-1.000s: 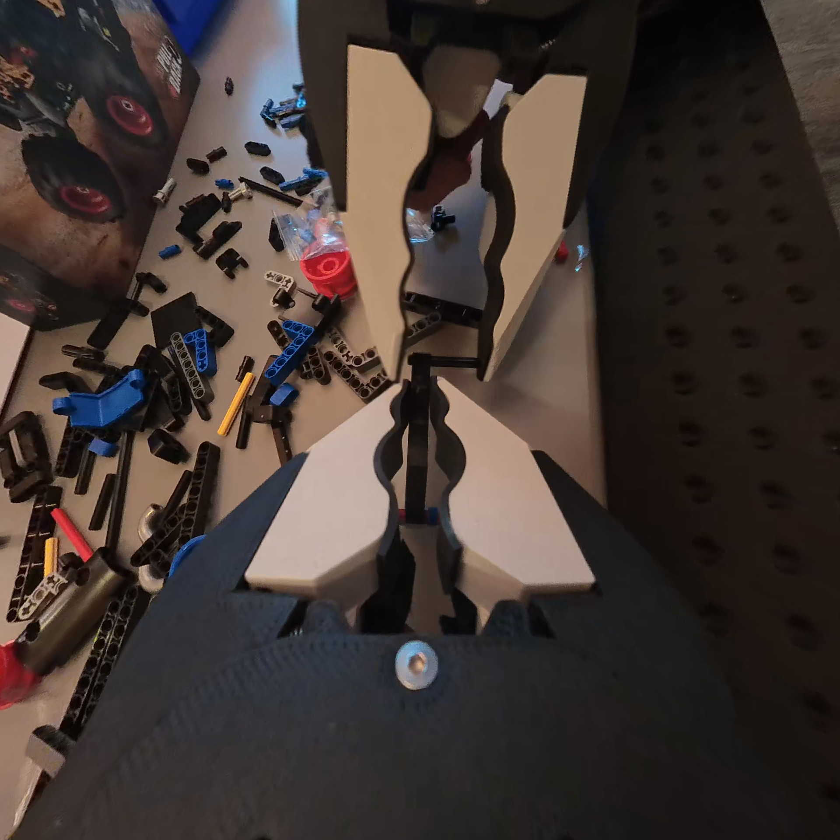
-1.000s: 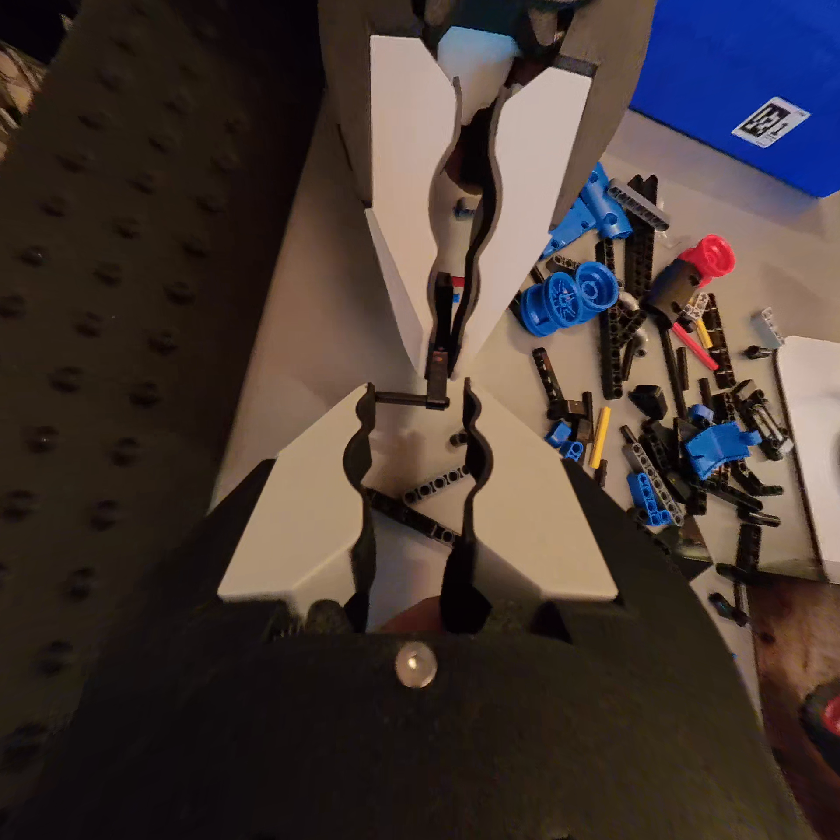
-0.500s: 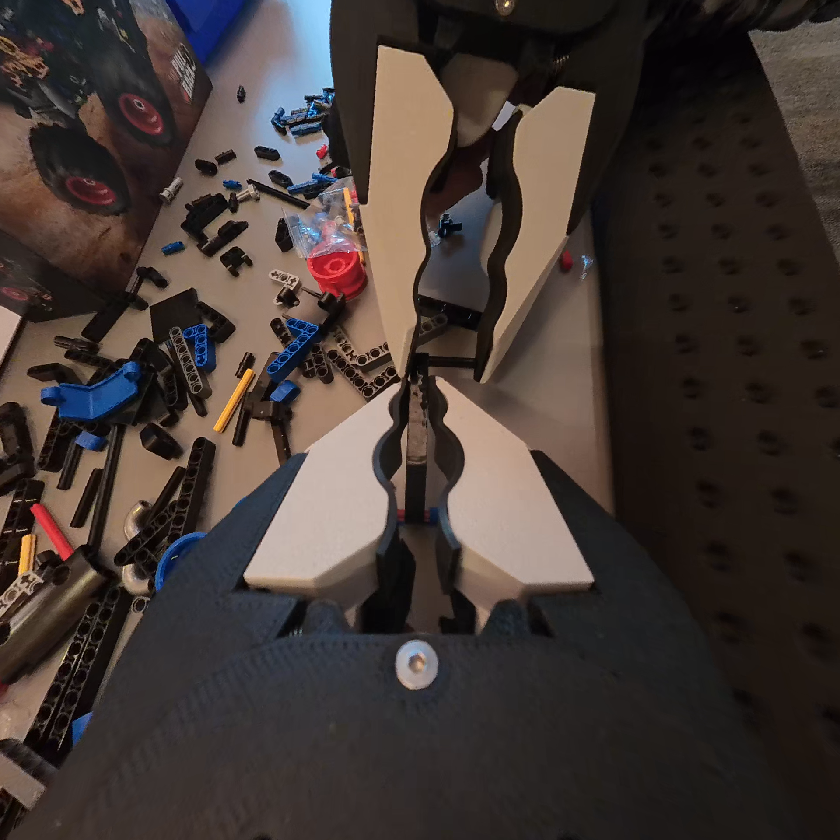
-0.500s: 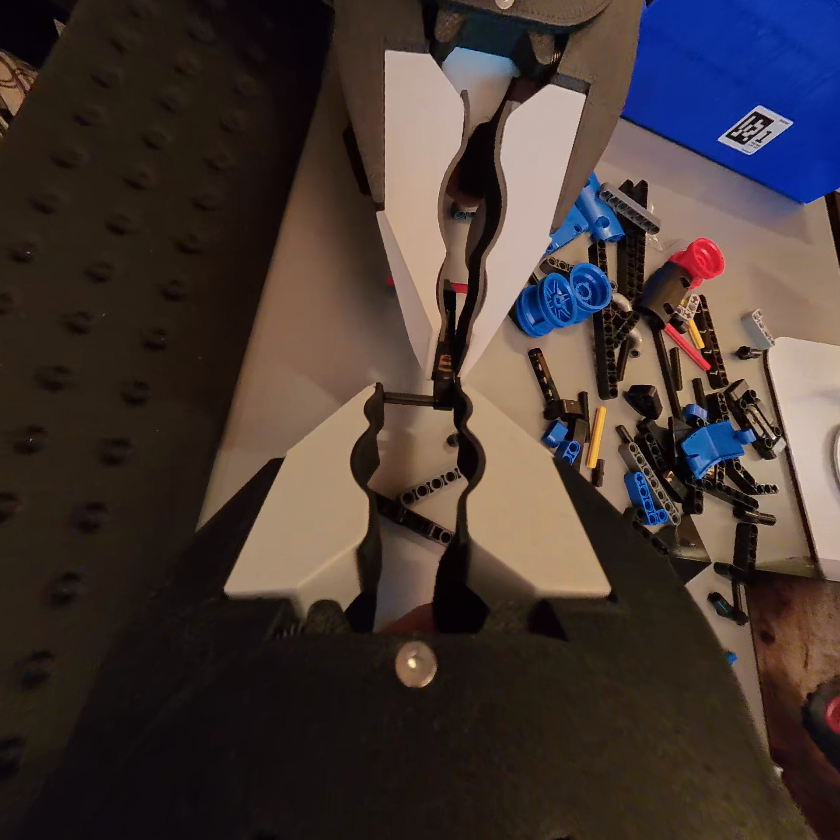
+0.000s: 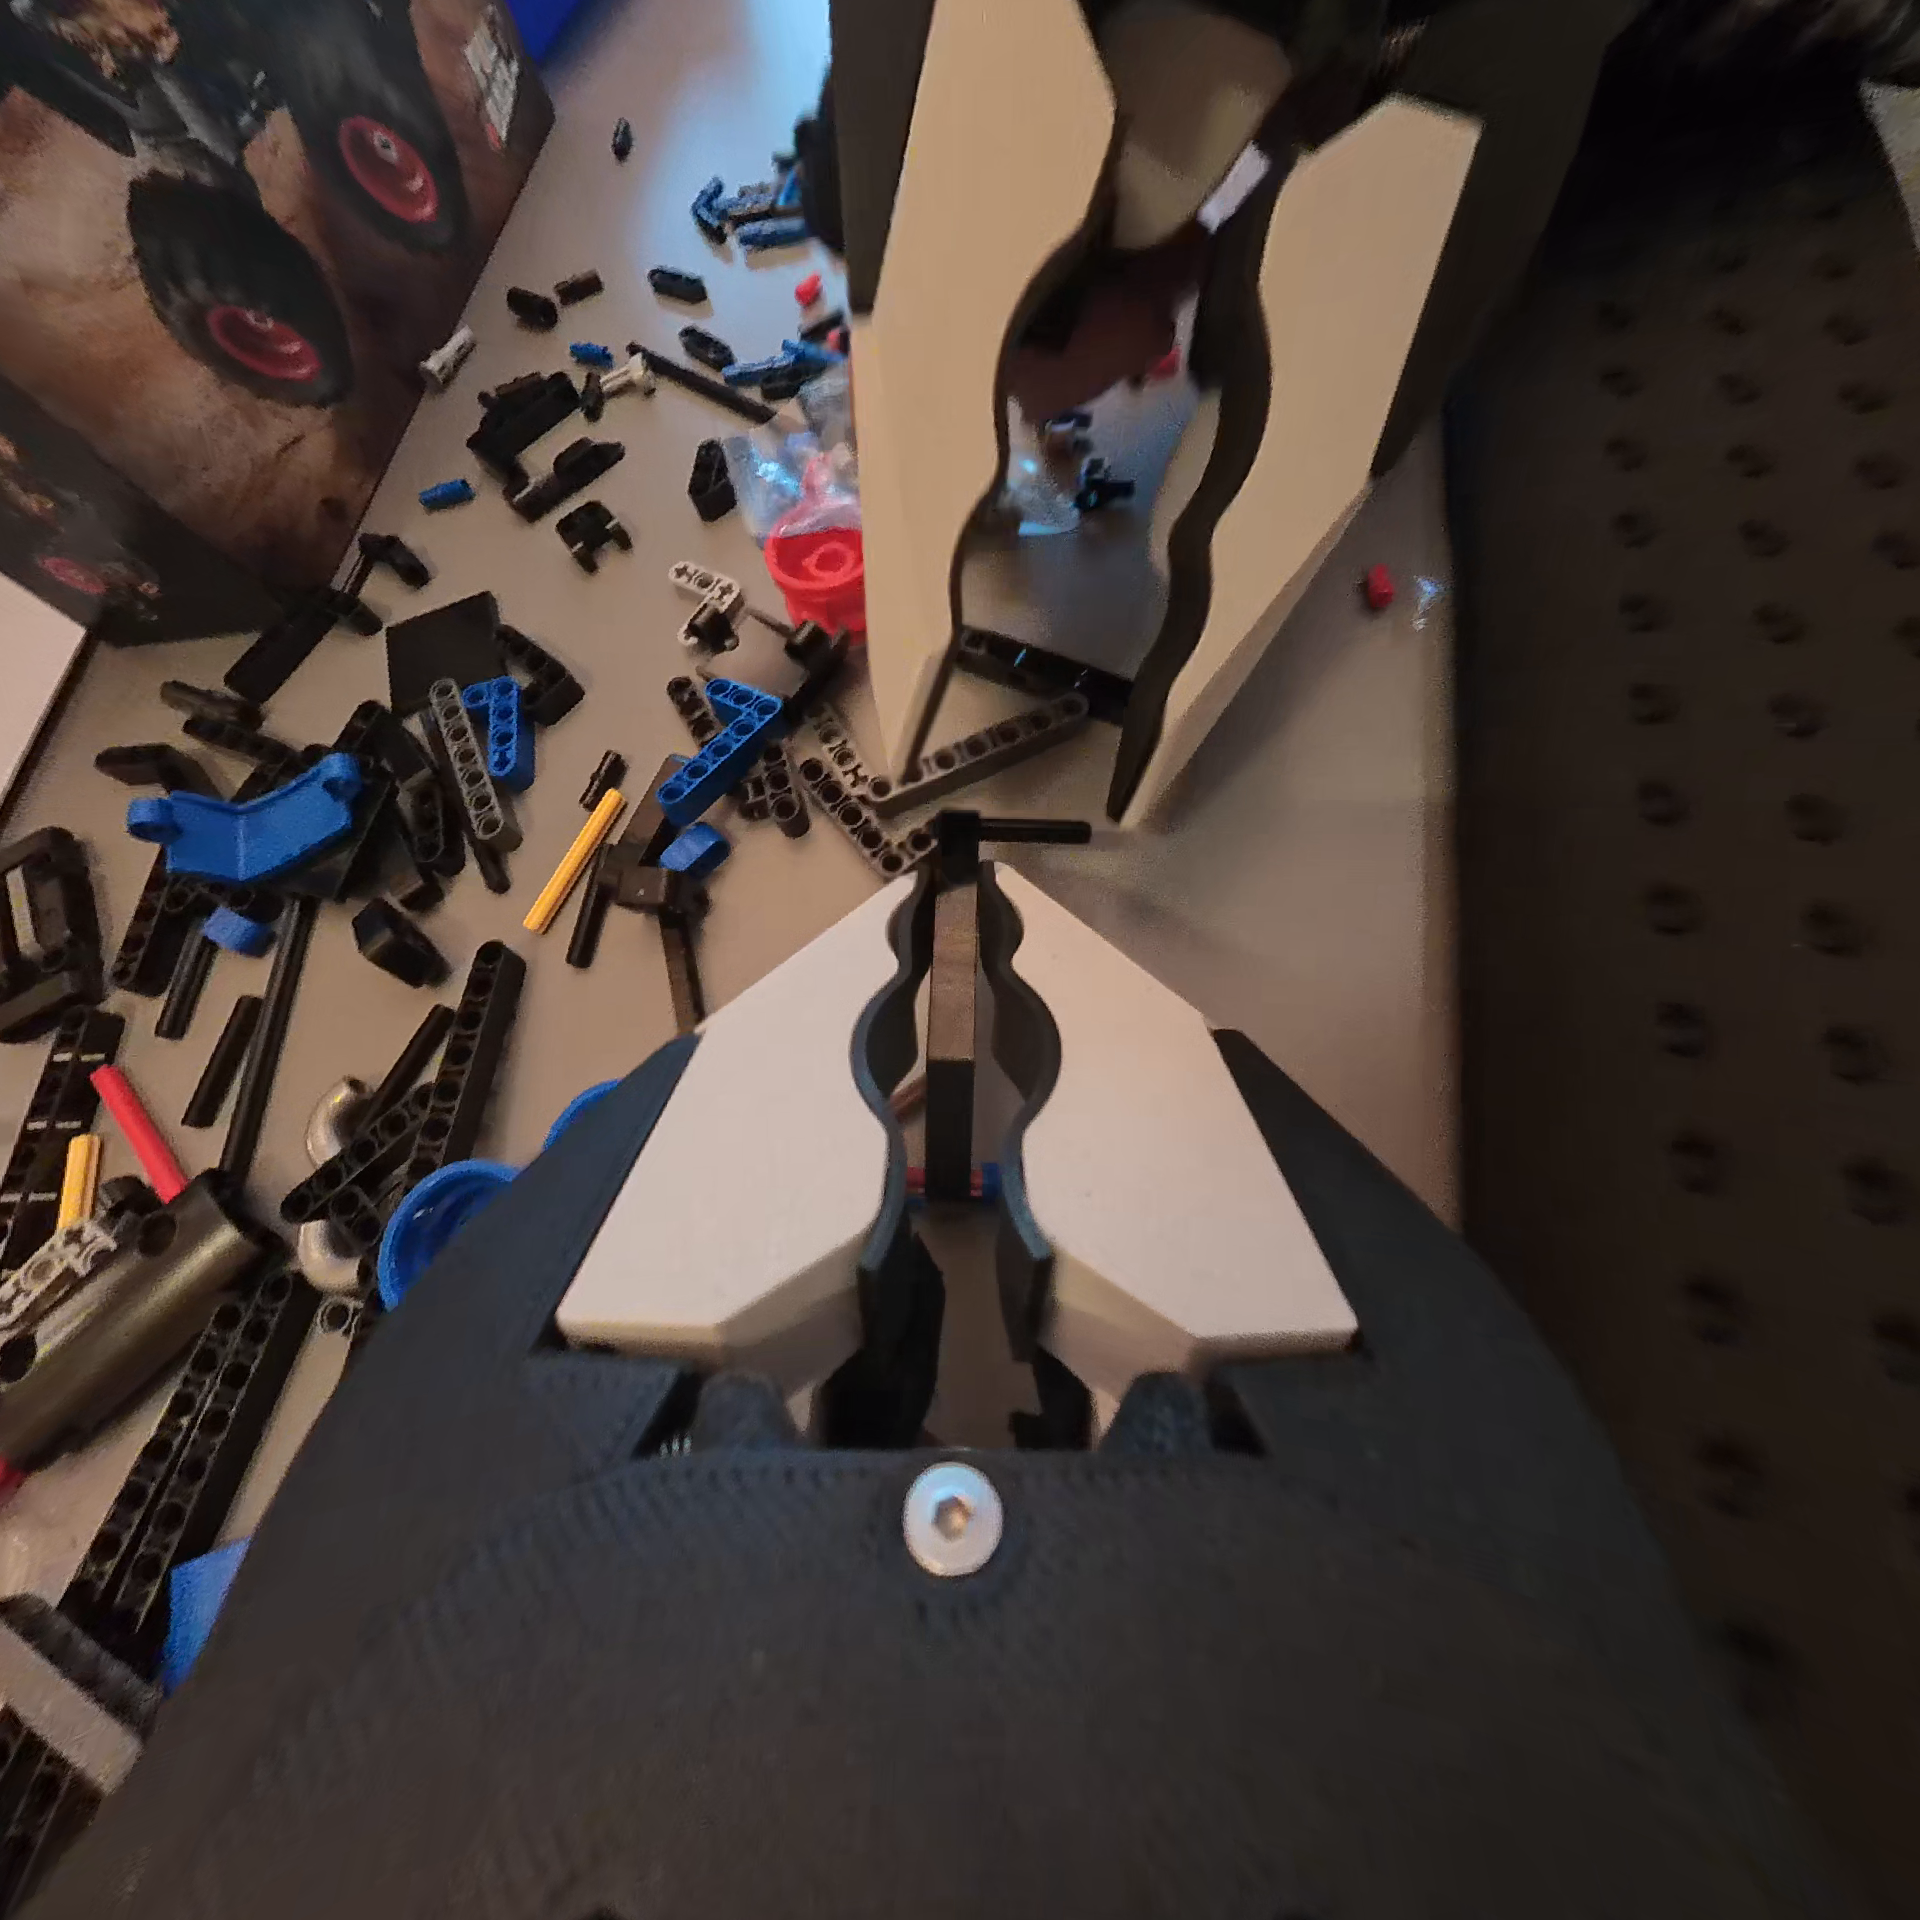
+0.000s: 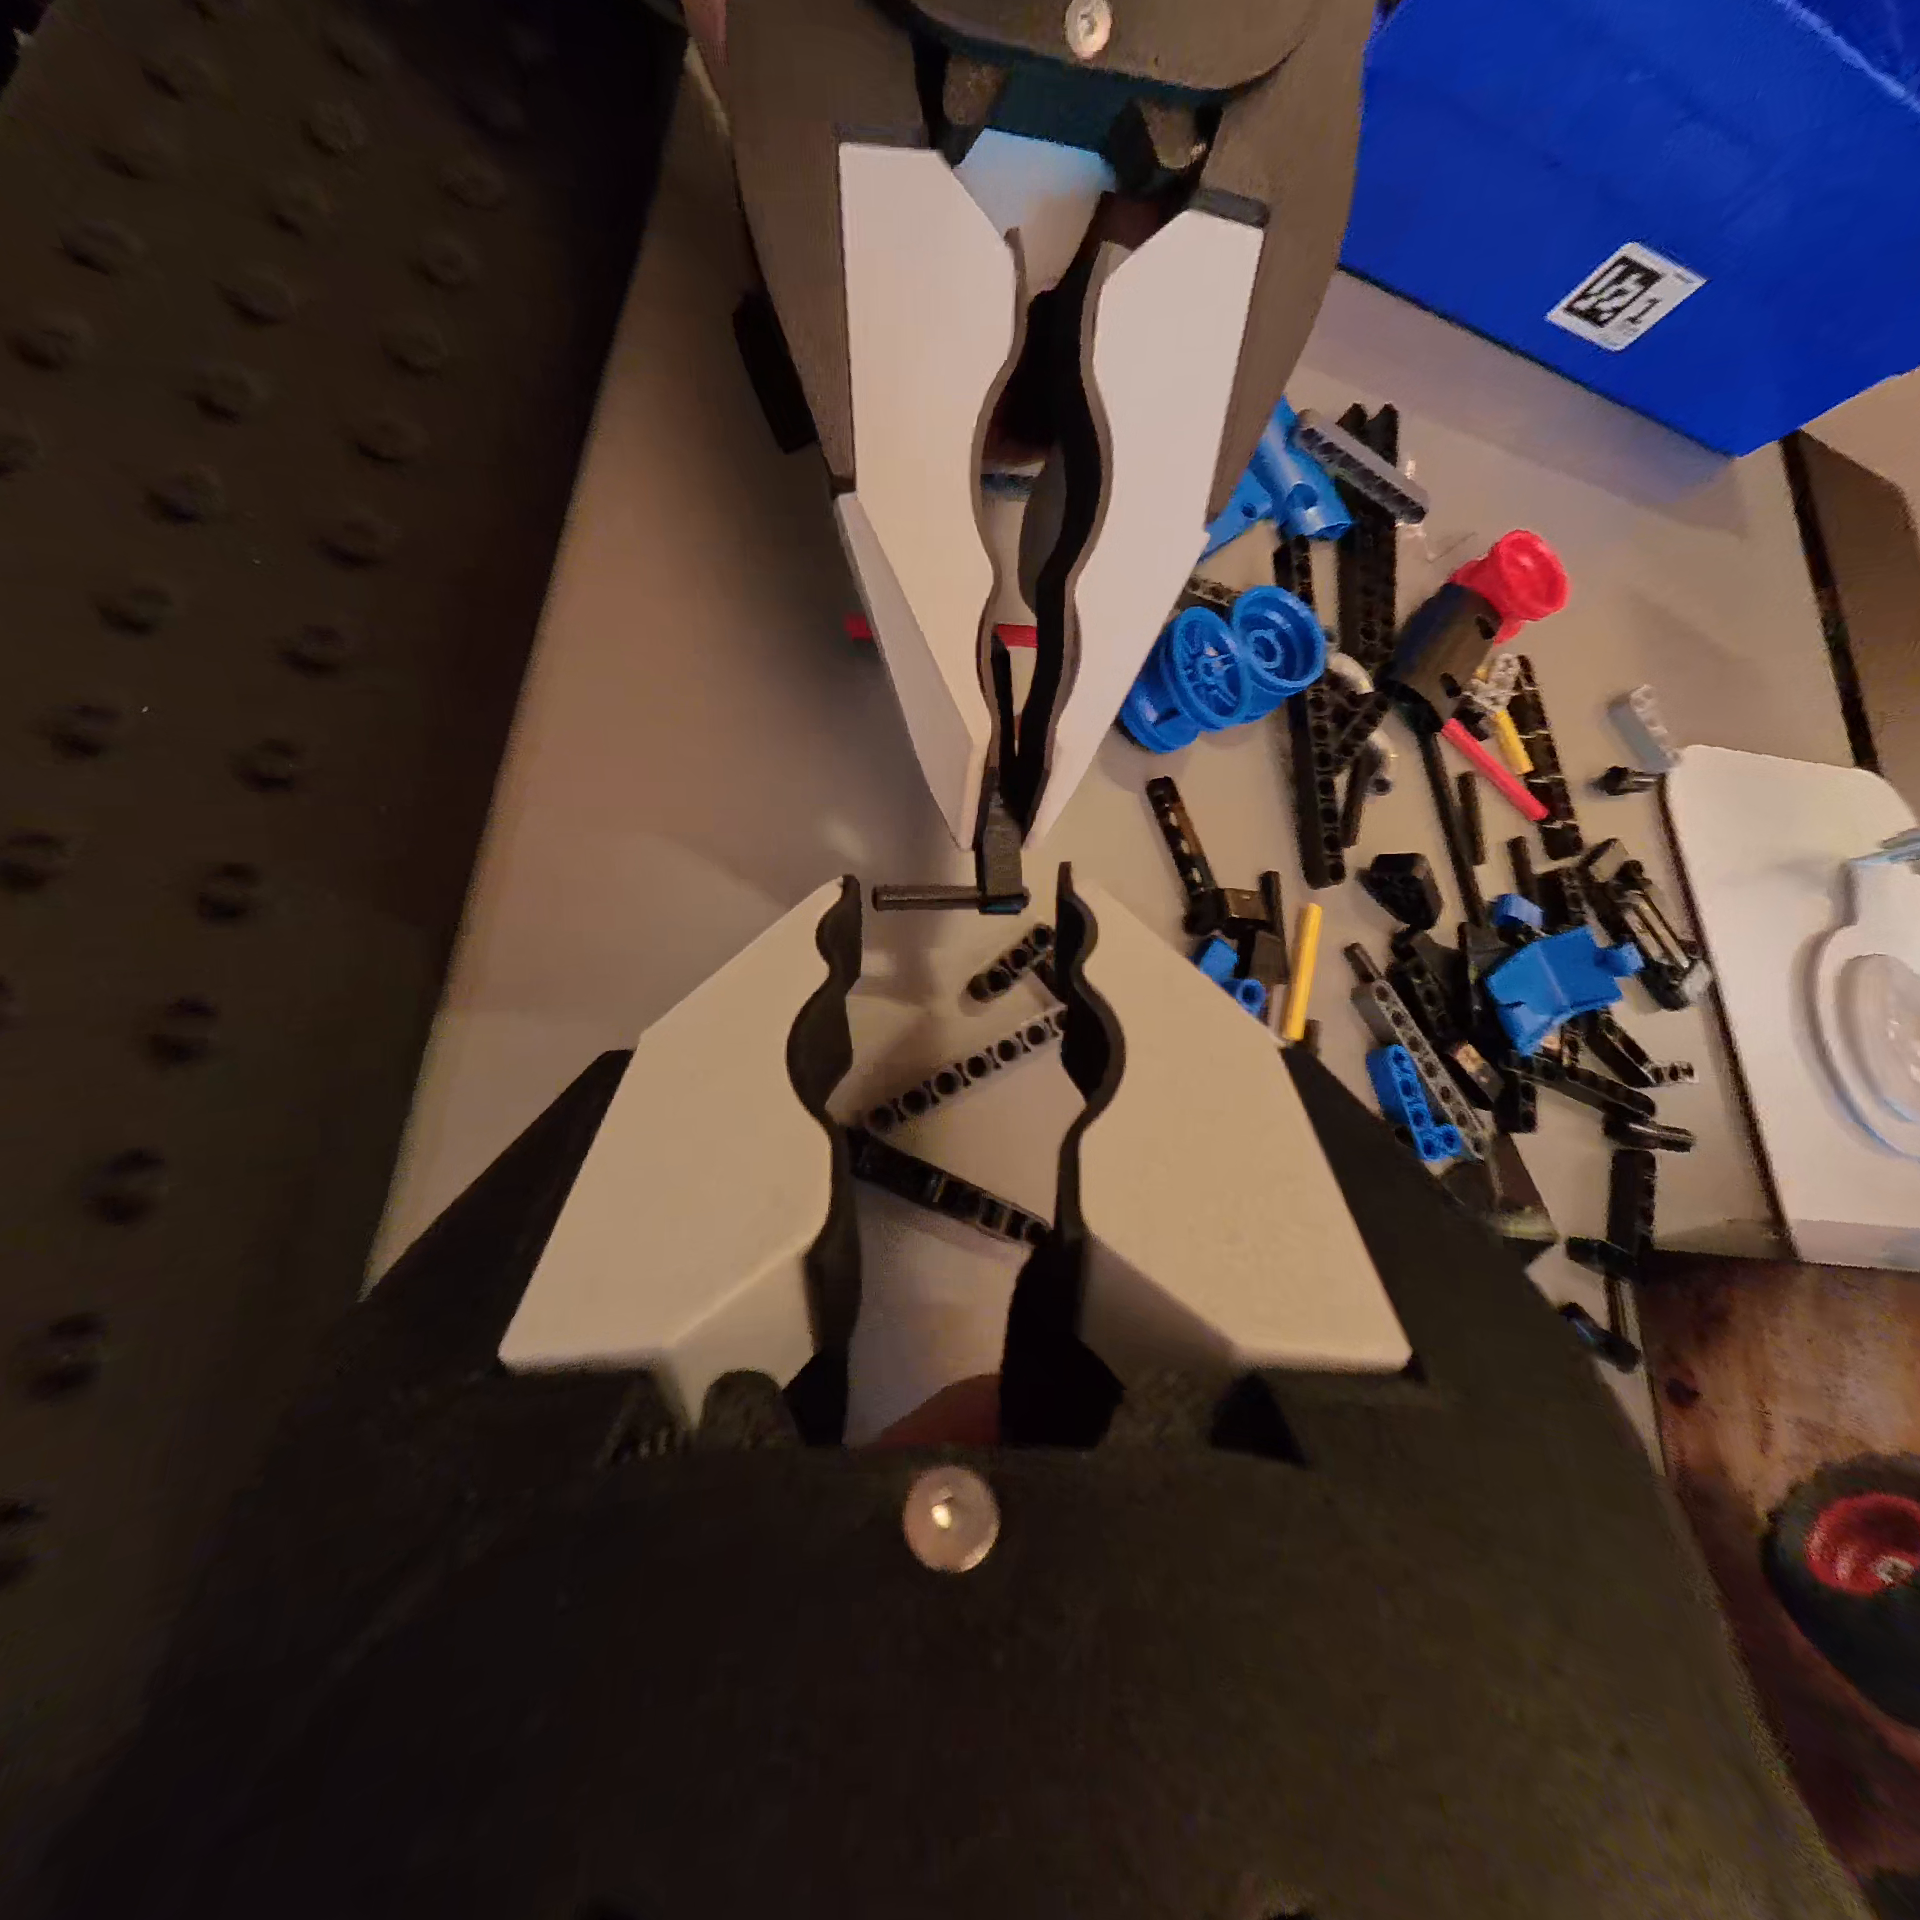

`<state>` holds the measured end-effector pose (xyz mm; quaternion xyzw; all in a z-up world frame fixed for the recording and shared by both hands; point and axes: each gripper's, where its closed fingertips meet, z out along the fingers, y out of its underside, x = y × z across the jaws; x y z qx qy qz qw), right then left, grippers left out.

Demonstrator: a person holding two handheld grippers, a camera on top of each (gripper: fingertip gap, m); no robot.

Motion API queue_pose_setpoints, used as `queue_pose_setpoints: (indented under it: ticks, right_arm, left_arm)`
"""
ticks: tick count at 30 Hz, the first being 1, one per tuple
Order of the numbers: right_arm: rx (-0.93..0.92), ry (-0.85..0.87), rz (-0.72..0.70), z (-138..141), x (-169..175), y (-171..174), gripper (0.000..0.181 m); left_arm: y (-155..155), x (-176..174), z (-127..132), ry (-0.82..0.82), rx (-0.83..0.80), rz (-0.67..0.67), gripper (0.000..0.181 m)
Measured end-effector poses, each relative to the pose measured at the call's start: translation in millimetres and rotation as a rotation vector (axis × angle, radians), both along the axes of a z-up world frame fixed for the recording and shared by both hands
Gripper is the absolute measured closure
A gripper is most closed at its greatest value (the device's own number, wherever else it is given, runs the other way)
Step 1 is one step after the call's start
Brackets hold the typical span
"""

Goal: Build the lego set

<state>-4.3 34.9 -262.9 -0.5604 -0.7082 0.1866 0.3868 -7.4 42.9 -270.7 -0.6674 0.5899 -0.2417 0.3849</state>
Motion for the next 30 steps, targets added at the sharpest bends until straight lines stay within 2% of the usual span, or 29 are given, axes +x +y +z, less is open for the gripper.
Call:
queue_pose_setpoints:
  ticks: [4, 9, 14, 18, 23, 30]
  right_arm:
    - [0.012, 0.026, -0.056, 12, 10, 13, 0.142]
    - [0.055, 0.048, -0.139, 33, 35, 30, 0.144]
    - [0.071, 0.134, -0.351, 75, 98, 51, 0.146]
    - [0.064, 0.147, -0.513, 89, 159, 56, 0.158]
    - [-0.002, 0.066, -0.607, 69, 200, 55, 0.168]
    - [-0.096, -0.060, -0.573, 20, 201, 50, 0.170]
  left_arm:
    - [6, -7, -14, 0.084, -0.016, 0.047, 0.174]
    - [9, -9, -18, 0.112, -0.037, 0.067, 0.160]
    - [11, -12, -10, 0.069, -0.043, 0.080, 0.148]
    - [12, -13, -6, 0.050, -0.042, 0.072, 0.147]
    - [16, -15, -1, 0.019, -0.033, 0.081, 0.148]
    - [21, -15, 3, -0.009, -0.016, 0.091, 0.150]
